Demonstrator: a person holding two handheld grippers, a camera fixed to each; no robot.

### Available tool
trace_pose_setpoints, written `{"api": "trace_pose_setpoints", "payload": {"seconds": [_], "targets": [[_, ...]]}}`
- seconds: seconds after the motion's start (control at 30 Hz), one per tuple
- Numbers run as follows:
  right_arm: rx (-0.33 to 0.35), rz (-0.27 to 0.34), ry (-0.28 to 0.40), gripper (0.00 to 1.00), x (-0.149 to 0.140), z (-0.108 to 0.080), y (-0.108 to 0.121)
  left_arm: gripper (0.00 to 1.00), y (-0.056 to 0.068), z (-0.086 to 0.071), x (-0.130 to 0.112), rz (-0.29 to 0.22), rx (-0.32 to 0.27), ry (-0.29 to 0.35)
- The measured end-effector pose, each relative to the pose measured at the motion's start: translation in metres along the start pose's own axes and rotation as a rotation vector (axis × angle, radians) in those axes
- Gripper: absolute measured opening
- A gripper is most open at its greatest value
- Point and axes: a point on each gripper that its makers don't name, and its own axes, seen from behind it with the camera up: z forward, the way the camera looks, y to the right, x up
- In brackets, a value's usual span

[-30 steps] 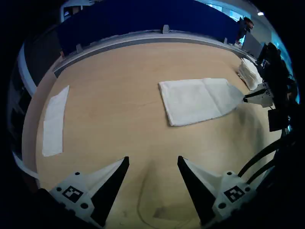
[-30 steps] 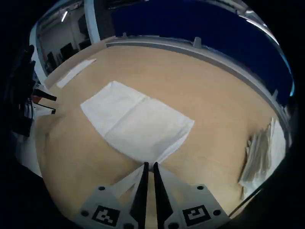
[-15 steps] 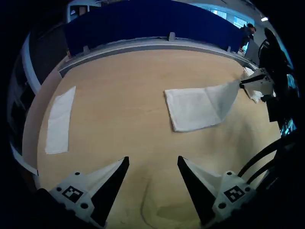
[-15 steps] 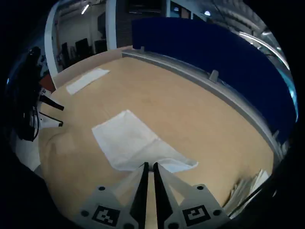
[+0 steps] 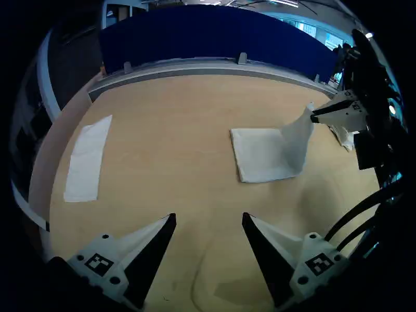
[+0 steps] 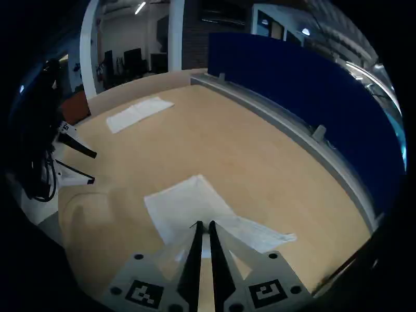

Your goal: Fold towel

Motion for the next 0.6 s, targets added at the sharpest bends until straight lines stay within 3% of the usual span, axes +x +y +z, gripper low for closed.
{"api": "trace_pose_setpoints", "payload": {"seconds": [0.27, 0.47, 0.6], "targets": [[0.104, -0.002, 0.006, 0.10, 0.014, 0.059, -0.051, 0.94, -0.006, -0.015, -0.001, -0.034, 0.018, 0.021], [0.176, 0.058, -0.040, 0.10, -0.009, 0.112, -0.089, 0.94, -0.008, -0.021, -0.007, -0.064, 0.030, 0.020], [0.198, 0.090, -0.063, 0.10, -0.023, 0.127, -0.099, 0.94, -0.009, -0.022, -0.011, -0.076, 0.033, 0.018]]}}
